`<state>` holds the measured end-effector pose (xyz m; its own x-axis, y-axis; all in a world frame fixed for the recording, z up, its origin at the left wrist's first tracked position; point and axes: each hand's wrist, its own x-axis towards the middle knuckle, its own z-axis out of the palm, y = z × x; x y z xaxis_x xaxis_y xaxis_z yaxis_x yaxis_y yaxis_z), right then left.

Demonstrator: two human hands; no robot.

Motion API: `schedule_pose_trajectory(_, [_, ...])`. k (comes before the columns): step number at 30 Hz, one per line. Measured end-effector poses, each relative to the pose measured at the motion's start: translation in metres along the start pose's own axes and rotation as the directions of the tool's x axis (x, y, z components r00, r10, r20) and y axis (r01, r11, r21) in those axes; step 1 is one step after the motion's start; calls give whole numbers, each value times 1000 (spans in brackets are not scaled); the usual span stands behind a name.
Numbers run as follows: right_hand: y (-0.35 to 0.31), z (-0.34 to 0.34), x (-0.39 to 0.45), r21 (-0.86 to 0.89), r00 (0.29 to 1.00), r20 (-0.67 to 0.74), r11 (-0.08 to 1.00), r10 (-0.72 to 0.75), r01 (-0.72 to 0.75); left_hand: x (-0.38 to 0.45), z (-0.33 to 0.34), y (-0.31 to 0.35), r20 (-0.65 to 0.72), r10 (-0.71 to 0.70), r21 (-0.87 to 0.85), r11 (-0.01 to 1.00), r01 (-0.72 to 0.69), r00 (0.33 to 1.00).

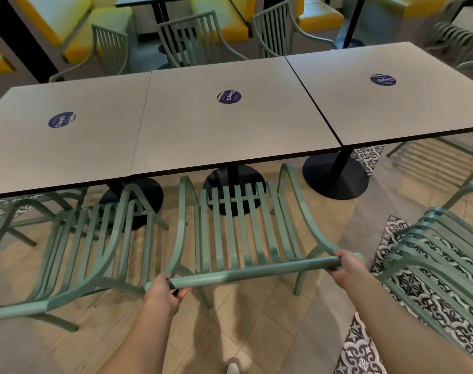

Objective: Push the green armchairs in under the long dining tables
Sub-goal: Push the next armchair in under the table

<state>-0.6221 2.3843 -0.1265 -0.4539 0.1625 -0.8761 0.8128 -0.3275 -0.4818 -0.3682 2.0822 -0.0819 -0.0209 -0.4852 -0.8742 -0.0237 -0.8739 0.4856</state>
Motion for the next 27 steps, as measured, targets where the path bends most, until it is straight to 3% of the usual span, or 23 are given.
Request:
schedule_pose_trajectory(17, [-39, 73, 15, -37, 999, 37, 999, -10, 11, 28, 56, 39, -15, 26, -50, 998, -27, 1000])
schedule_pose_trajectory(27, [-35, 77, 14, 56, 1000, 0, 998, -27, 27, 33, 54, 39, -13, 13, -141, 990, -15, 1000])
